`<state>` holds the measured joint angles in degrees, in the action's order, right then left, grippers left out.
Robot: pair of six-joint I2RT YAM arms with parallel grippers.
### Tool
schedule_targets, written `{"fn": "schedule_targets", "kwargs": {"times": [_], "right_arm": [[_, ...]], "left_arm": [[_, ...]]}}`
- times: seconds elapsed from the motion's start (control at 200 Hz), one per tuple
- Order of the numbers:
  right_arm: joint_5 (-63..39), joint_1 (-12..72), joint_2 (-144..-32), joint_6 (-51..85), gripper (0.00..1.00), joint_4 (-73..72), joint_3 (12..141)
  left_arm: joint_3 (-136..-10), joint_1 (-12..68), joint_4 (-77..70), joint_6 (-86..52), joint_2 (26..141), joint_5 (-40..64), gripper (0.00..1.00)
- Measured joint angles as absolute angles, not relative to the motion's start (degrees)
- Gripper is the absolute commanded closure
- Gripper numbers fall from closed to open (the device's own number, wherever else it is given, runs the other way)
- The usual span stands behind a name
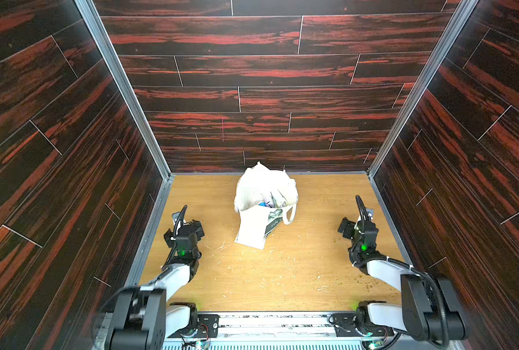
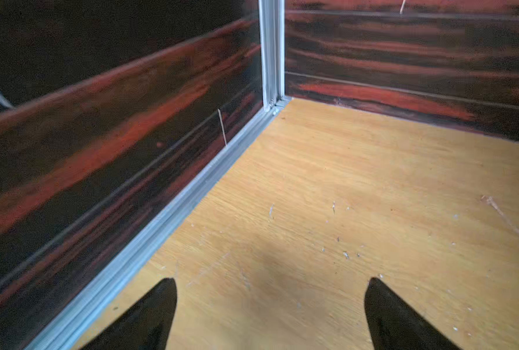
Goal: Put the flashlights into the tote bags
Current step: Reset both arms
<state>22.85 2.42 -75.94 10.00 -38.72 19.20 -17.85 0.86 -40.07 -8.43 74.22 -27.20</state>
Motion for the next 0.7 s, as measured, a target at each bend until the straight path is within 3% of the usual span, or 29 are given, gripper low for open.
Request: {"fn": "schedule_targets", "kwargs": {"times": [0.23,0.471,0.696], "right_arm": [[17.2,0.8,-77.9,6.3,0.02,-49.1,17.4],[12.3,-1.5,-86.2,4.0,0.01,-62.2,15.6],[9.6,-4.2,-88.2,4.8,0.01,-62.6,16.4]], "left_arm": [[-16.0,-0.4,-54.7,-8.7,87.9,-24.1,0.01],[-19.5,-1.7,-52.7,-9.7,87.9,-22.9,0.01],[-22.3,-1.7,-50.2,-9.5,87.9,-21.8,0.01]]}}
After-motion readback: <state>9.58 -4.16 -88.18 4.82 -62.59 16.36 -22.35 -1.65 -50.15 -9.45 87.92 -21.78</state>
